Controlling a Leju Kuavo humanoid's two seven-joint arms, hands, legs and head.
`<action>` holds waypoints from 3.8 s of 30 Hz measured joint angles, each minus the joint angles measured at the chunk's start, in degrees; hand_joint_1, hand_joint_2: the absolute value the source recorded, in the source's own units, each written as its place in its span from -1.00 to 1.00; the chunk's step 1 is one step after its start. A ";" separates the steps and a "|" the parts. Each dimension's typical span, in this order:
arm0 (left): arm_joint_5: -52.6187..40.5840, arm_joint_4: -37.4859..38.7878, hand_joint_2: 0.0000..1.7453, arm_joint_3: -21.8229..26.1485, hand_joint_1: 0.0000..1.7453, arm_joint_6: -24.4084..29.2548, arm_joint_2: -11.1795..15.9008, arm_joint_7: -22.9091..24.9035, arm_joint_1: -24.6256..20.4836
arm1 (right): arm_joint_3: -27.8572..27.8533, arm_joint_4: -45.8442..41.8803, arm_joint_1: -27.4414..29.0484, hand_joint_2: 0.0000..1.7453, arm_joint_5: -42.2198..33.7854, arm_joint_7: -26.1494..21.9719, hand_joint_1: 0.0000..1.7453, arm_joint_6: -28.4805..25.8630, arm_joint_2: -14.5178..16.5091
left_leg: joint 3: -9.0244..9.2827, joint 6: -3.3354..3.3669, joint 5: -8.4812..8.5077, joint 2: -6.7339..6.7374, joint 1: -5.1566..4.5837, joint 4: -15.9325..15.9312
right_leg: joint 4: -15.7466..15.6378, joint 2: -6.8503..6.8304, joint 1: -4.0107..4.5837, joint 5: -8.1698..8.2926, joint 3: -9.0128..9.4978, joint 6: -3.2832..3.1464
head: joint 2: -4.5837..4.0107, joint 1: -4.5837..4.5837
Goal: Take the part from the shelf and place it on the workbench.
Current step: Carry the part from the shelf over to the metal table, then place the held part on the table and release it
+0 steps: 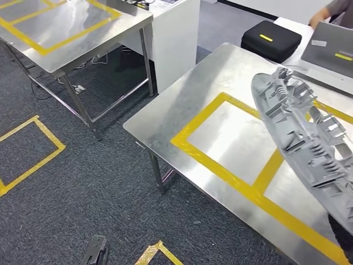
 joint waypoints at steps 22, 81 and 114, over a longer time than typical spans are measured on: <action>-0.17 0.00 -1.00 0.13 -1.00 -0.48 0.39 -0.01 0.35 | -9.38 -0.03 0.29 1.00 -2.78 -1.56 1.00 4.85 3.69 | -0.81 1.64 1.80 -3.41 0.54 -1.33 | 10.86 4.05 0.03 -5.07 -6.54 0.04 | 0.00 0.21; -3.89 -0.02 -1.00 1.12 -1.00 -2.37 0.74 0.36 0.34 | -14.79 10.67 -7.11 1.00 2.14 16.29 1.00 32.93 -1.97 | -0.98 0.00 1.34 -4.28 0.00 -0.71 | -1.22 5.44 0.25 0.60 1.11 -2.01 | 0.00 -0.11; -11.39 -0.70 -1.00 -0.13 -1.00 -5.12 -0.82 6.18 -3.62 | 27.00 60.54 -50.02 1.00 21.31 27.56 1.00 40.95 -22.87 | -1.53 0.99 2.32 -4.29 -0.12 -0.37 | -1.95 5.22 0.15 1.98 0.89 -0.24 | 0.00 -0.08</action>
